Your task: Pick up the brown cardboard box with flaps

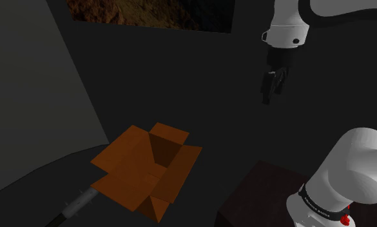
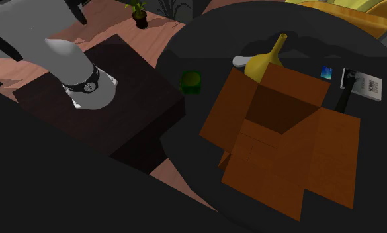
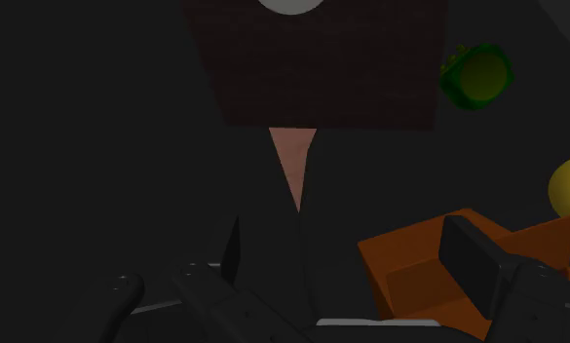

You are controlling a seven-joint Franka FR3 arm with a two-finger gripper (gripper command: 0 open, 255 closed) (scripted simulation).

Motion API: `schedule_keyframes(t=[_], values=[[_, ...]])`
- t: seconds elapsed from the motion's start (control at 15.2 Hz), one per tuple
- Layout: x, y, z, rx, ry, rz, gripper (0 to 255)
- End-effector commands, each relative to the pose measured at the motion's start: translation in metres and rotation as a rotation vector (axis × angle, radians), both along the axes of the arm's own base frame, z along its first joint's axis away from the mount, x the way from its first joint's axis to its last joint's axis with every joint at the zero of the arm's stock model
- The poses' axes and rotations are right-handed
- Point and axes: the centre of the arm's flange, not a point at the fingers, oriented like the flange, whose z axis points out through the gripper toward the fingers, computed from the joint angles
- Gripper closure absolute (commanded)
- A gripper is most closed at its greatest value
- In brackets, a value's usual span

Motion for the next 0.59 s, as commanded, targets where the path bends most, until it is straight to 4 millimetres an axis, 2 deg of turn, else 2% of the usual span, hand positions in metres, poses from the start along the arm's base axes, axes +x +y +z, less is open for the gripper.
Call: schedule_keyframes(t=[0.0,0.53], values=[[0.0,0.0,0.0,0.0,0.0,0.0,0],[0.053,0.044,-0.076,0.006,-0.021,-0.089,0]])
